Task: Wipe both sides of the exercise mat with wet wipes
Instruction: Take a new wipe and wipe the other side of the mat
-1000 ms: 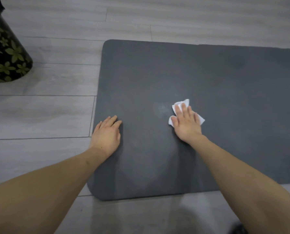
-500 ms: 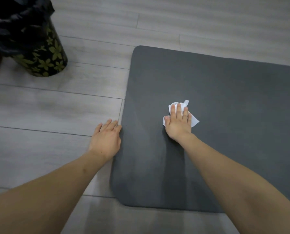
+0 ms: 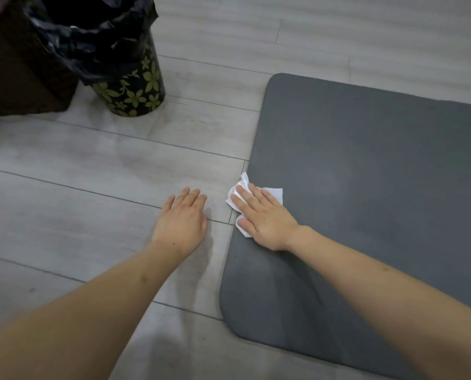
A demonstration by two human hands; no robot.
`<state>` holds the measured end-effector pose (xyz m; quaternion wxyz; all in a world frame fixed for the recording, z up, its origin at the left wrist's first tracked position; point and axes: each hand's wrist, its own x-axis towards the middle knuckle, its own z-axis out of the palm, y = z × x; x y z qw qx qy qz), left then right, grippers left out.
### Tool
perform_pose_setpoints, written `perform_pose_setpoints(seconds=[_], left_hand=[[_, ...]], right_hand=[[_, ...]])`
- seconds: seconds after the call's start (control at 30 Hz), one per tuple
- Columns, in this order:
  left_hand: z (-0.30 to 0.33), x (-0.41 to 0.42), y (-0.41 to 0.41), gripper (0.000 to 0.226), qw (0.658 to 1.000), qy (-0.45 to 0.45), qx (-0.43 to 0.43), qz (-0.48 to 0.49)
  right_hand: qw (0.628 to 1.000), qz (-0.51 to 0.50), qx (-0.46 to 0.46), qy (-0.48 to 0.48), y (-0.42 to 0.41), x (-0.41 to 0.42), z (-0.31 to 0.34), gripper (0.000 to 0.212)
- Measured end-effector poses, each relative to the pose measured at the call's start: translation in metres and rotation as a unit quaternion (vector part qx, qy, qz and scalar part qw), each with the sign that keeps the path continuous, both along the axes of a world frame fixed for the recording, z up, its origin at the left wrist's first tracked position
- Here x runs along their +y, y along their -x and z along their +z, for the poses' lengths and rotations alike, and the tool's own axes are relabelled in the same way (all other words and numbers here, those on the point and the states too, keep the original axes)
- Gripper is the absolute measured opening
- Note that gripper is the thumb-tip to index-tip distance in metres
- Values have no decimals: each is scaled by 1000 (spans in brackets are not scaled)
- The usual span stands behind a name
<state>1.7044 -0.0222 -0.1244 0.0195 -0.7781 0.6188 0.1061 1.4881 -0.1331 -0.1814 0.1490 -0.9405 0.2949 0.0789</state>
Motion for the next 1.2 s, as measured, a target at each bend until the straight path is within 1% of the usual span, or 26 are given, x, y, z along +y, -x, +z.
perform_pose_setpoints(seconds=[0.07,0.17,0.23,0.33,0.43,0.5,0.67,0.77,0.83,0.93,1.0,1.1,1.17,1.2], left_hand=[[-1,1,-2,53,1000,2,9,7],[-1,1,-1,52,1000,9,20,13],[-3,2,3,51,1000,14,21,13],[-4,1,5,51,999,14,28,13],[-7,0,7,50,999,25,31,6],[-9,-1,6,50,999,29,30,5],[-15,-2,0,50,999,16,0,-29],[-21,-6,10,49,997,23,-8,-77],[-25,-13,28,51,995,26,-12,-99],[-27,-25,69,54,991,18,-12,-129],[-28,-32,100,54,987,25,-2,-160],[-31,-38,143,54,977,28,9,-213],[-34,-42,162,54,971,28,16,-238],[-35,-43,167,55,969,27,20,-243]], right_hand=[[1000,-1,-3,8,-4,-22,2,68],[998,-70,-3,12,-25,-77,5,61],[993,-118,5,12,-35,-110,5,60],[989,-148,15,-2,-43,-124,5,62],[986,-169,13,-8,-44,-101,3,63],[986,-165,8,-17,-37,-76,3,64],[989,-144,-10,-22,-10,25,4,67],[990,-140,-13,-8,21,56,2,62],[984,-180,-9,2,59,53,1,60],[952,-305,0,16,138,43,0,59],[919,-393,10,19,202,40,-1,59],[858,-513,29,12,289,49,3,60],[822,-568,36,-1,315,58,5,62],[811,-584,36,-3,316,61,4,63]])
